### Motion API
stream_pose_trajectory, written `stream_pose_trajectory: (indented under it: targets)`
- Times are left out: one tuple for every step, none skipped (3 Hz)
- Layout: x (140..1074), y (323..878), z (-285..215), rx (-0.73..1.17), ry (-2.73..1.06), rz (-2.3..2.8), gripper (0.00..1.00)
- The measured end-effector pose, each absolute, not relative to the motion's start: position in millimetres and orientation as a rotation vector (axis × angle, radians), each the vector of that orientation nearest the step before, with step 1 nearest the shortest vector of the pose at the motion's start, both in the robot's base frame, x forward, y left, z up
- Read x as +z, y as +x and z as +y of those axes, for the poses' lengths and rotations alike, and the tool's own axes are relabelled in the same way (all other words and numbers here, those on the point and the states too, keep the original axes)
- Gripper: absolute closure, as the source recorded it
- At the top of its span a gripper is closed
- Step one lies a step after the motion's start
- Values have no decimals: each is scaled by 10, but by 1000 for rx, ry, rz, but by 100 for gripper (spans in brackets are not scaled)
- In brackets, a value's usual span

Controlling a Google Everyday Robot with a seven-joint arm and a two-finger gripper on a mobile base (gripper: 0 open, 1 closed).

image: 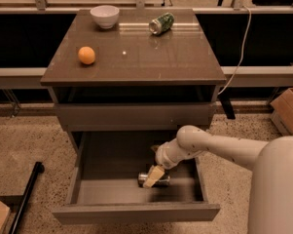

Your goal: Pick redbull can from middle drawer and place on counter

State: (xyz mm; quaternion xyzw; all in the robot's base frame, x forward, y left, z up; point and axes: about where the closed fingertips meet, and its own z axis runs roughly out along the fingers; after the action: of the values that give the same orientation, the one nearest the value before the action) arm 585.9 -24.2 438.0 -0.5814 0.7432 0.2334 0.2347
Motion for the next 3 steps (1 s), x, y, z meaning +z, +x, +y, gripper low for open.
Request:
stream_pose_trajectory:
  targets:
    - [4178, 5827, -166, 694, -1584, 2066, 0]
    - [4046, 5764, -153, 718, -1562, 2104, 0]
    - [3926, 5697, -161, 726, -1541, 2142, 27]
